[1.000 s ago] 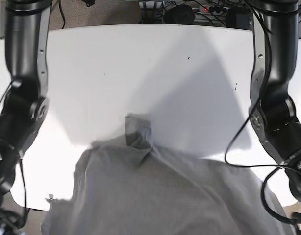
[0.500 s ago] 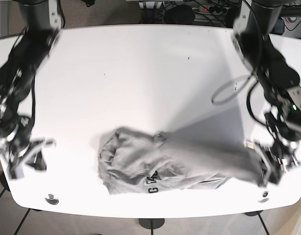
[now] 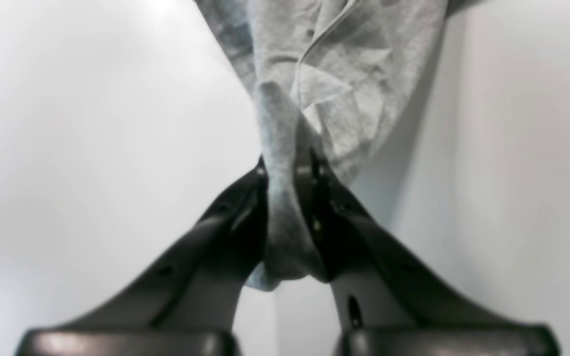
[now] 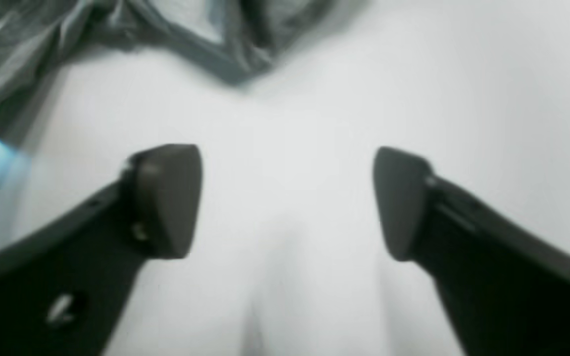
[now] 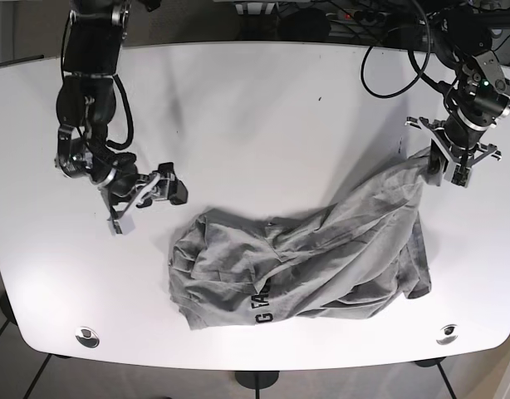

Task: Fold the T-shirt properly
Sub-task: 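Grasp the crumpled shirt's edge with the right gripper beside the left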

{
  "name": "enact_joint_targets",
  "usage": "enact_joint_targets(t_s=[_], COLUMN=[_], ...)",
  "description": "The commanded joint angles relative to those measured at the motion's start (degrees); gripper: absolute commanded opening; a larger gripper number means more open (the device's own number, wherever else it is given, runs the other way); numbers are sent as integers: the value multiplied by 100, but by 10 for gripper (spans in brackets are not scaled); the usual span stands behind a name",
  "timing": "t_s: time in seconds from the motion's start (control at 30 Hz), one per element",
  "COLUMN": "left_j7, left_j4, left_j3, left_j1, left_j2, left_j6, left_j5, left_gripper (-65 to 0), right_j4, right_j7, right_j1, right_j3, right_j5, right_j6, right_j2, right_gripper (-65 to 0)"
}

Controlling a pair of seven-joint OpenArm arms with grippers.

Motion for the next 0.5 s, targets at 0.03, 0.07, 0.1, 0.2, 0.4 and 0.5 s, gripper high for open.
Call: enact_joint_targets(t_s=[0.03,0.07,0.1,0.2,0.4,0.5], left_j7=[-157,-157,-157,-148,-122,-122], left_j4=[116,116,116,116,116,116], left_j3=[-73,-82,-108,-108,-442,-486], left_j1=[-29,-29,-20,-20,-20,-11], left_j2=[-89,-89,-89,-89,-53,-62], left_j6=[14,14,14,14,14,14], left_j5=[-40,-40,-40,-40,-13,-13], left_gripper=[-640,-640,-640,-640,-640,-640], right_j4=[-569,-929,-1466,-2591,-3716,-4041], right_j7=[417,601,883,1437,2201,2509], right_j1=[488,681,927,1428,1921,1973], right_j3=[-71,-80,-71,-211,-739,-757], right_j5=[131,131,131,123,131,123], right_j6=[18,18,18,18,18,18], right_j2=[50,-38,-126,-170,-442,-636], right_gripper=[-87,-89,-89,-89,-89,-90])
